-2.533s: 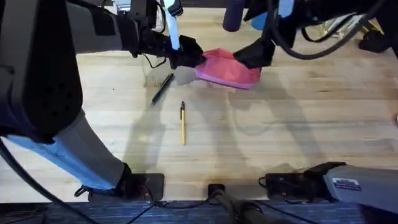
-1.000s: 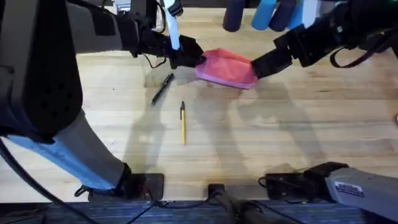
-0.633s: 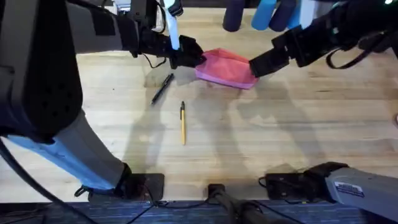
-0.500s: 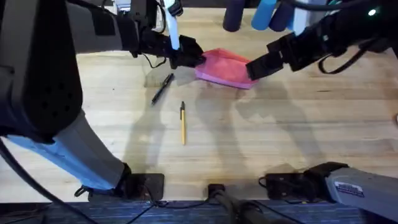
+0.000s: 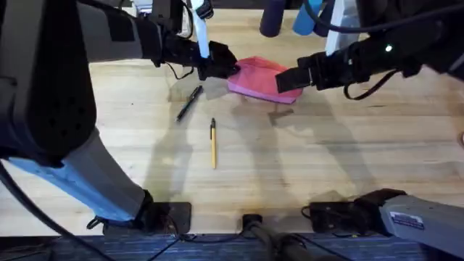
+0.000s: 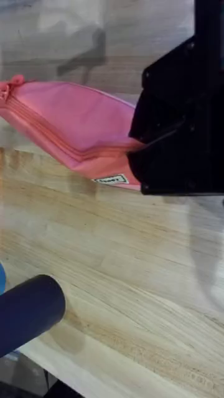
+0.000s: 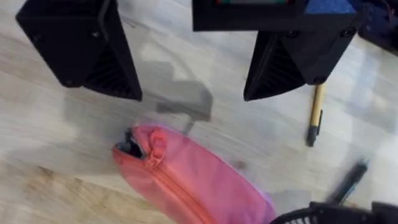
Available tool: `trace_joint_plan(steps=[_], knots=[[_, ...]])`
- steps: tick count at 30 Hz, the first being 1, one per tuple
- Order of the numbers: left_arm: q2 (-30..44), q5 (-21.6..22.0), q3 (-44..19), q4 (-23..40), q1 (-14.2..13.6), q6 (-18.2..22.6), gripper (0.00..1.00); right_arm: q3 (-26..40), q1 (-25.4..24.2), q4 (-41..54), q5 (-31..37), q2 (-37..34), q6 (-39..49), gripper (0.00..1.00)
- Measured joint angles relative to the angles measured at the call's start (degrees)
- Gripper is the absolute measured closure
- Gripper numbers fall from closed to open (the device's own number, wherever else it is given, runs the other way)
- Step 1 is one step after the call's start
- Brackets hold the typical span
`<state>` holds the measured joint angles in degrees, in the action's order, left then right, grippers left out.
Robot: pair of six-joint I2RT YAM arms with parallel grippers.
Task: Unzip the bag, pick up the pens from the table one at a time and place them inside, then zip the bag closed.
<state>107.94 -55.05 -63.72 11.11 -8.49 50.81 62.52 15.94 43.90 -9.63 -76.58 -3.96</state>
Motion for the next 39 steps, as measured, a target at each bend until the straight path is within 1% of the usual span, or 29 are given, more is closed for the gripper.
trace_joint_plan(steps=[6, 12, 19, 21, 27, 30, 35, 39], knots=[[0.02, 0.00, 0.00, 0.00, 0.00, 0.00, 0.959, -3.98, 0.00, -5.98, 0.70, 0.00, -2.32, 0.005], [0.00, 0.00, 0.00, 0.00, 0.00, 0.00, 0.959, -6.22, 0.00, -10.50, 2.58, 0.00, -3.78, 0.005], [0.00, 0.00, 0.00, 0.00, 0.00, 0.00, 0.959, -7.33, 0.00, -12.37, 2.82, 0.00, -5.49, 0.006], [0.00, 0.00, 0.00, 0.00, 0.00, 0.00, 0.959, -8.25, 0.37, -13.03, 2.89, 0.00, -7.18, 0.011], [0.02, 0.00, 0.00, 0.00, 0.00, 0.00, 0.959, -11.40, 2.44, -18.40, 3.04, 0.00, -8.53, 0.013], [0.00, 0.00, 0.00, 0.00, 0.00, 0.00, 0.959, -11.96, 2.80, -19.95, 3.90, 0.00, -9.27, 0.011], [0.00, 0.00, 0.00, 0.00, 0.00, -0.02, 0.959, -12.04, 2.80, -20.95, 7.31, 0.00, -10.07, 0.009], [0.00, 0.00, 0.00, 0.00, 0.00, 0.00, 0.959, -12.04, 2.80, -22.39, 8.30, -0.19, -11.22, 0.014]])
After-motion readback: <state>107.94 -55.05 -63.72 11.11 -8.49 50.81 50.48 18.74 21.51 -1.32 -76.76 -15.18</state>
